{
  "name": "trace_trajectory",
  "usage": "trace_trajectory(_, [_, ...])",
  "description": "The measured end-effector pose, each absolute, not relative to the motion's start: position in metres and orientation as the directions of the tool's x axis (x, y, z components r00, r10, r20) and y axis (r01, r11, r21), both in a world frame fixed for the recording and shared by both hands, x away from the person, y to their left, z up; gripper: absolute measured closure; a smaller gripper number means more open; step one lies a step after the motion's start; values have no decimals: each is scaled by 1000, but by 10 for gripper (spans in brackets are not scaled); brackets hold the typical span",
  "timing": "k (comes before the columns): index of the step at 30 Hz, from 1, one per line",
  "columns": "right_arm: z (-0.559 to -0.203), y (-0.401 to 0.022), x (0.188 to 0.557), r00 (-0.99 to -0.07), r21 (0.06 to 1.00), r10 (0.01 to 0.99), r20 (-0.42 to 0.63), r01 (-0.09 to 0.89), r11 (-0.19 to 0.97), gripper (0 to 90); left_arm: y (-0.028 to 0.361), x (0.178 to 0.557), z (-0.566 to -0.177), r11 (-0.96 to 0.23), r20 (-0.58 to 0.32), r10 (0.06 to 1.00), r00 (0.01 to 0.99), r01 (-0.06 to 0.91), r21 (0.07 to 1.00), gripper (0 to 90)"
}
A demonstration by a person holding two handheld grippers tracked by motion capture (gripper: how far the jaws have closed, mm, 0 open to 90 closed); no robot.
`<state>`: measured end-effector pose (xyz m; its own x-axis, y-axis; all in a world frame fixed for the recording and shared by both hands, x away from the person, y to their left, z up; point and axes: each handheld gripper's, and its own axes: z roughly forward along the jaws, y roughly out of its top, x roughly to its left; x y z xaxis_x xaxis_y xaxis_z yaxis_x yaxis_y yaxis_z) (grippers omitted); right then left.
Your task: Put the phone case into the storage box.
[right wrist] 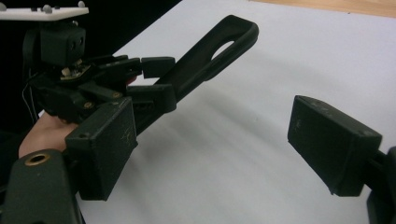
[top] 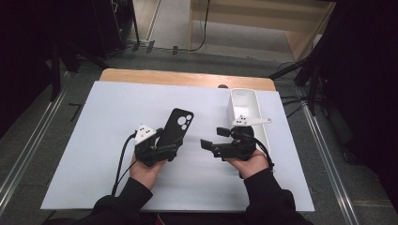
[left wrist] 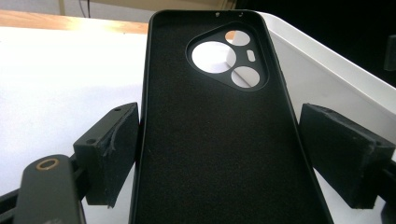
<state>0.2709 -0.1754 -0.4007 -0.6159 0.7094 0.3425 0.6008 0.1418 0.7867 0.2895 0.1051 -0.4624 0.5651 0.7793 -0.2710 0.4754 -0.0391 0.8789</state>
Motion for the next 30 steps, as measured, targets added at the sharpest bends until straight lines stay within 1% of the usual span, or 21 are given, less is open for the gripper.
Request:
trace_trajectory(7, [-399,-171,281,-601,785,719,349,607,127,140,101,286,-463,-42,-271,775,571,474,880,142])
trace_trajectory(13, [-400,-170,291,-587,773,714,381,626,103,140,99,285,-464,-45,-267,770,580,466,884,142])
trace_trajectory(16, [-400,-170,295,-580,766,716,388,635,100,143,97,285,-465,-47,-274,768,579,478,877,142])
trace_trajectory(19, [-400,-170,299,-570,759,716,403,646,87,143,96,284,-465,-58,-262,769,583,473,879,142])
trace_trajectory(30, [-403,-166,315,-559,743,718,415,664,88,143,95,283,-465,-57,-259,769,584,466,883,142])
